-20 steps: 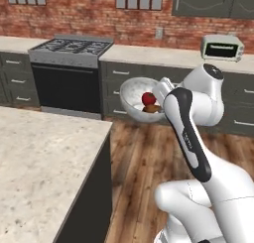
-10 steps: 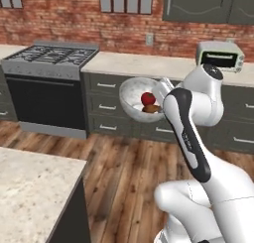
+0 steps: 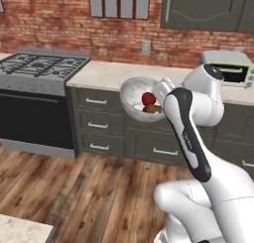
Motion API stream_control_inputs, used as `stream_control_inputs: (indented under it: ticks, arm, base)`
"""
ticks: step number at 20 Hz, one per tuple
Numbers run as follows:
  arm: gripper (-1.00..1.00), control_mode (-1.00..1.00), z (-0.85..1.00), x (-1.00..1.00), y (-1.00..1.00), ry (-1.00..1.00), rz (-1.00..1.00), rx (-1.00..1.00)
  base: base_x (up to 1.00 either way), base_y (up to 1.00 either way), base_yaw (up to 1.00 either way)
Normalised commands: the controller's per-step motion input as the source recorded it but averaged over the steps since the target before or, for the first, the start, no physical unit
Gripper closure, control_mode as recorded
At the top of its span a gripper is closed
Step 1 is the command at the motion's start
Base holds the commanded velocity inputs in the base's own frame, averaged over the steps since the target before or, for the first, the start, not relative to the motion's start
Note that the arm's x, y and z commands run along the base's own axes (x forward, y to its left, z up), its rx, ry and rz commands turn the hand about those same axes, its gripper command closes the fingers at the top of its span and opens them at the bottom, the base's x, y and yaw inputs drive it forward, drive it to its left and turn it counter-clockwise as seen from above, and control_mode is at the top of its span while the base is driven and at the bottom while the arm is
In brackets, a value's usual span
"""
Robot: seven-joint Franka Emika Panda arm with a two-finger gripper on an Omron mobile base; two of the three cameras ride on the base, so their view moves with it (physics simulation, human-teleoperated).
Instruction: The microwave is finished heating the chicken drumstick and tomato. Take the bowl containing the food and place it on the dining counter.
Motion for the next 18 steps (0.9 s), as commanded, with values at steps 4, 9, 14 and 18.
stream_control_inputs:
  ticks: [4,9,14,18]
  arm:
    - [1.0,1.0,0.0,0.0,0.0,0.0,0.0,0.0]
    - [1.0,1.0,0.0,0.0,0.0,0.0,0.0,0.0]
    - [1.0,1.0,0.0,0.0,0.0,0.0,0.0,0.0]
    - [1.0,1.0,0.0,0.0,0.0,0.0,0.0,0.0]
  base:
    - [1.0,-0.47,0.57]
    - [0.85,-0.17,0.83]
    - [0.78,-0.17,0.84]
    - [0.84,-0.22,0.82]
